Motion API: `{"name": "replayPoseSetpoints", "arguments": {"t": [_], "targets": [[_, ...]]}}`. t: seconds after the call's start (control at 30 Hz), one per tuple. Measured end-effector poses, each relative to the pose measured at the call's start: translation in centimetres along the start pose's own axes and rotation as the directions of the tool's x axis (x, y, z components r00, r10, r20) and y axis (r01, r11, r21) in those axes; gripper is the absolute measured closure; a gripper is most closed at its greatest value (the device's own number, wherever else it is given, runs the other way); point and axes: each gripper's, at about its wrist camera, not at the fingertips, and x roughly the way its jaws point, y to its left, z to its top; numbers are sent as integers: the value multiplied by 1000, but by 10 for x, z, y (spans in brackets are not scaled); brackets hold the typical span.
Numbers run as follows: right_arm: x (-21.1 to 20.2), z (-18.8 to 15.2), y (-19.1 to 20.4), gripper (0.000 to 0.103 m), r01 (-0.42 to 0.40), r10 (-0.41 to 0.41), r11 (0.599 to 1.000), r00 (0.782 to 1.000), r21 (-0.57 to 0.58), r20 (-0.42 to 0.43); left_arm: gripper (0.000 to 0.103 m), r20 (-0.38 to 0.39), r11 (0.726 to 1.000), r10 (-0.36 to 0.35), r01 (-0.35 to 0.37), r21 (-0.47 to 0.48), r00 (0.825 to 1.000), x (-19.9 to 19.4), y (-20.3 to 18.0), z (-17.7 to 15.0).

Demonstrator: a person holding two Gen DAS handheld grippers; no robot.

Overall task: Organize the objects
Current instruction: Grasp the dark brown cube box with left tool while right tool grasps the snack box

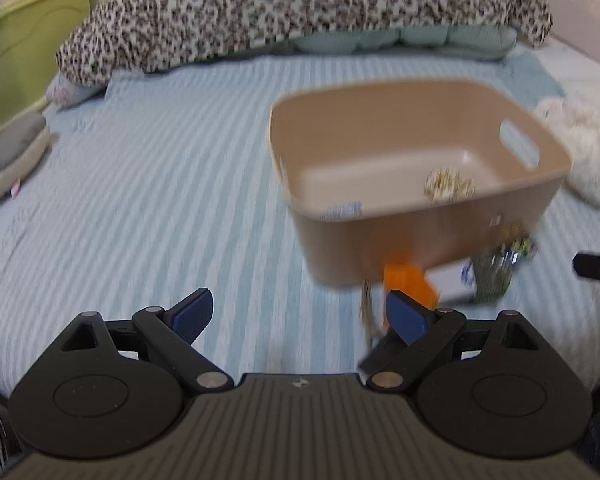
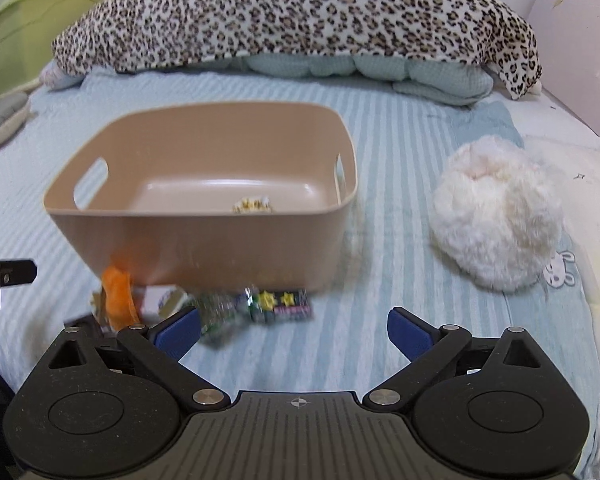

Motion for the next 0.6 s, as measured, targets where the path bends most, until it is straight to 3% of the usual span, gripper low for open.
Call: {"name": "replayPoseSetpoints", "arguments": {"t": [0.4,0.6], "targets": [[31,-26,1,2,6,-4,1000,994,20,-110,9,-162,999,-40,45,27,986,35,-8,-39],[44,-28,-3,2,2,5,999,989,43,-146,9,-186,996,-51,64,65,981,47,-18,-42]]}}
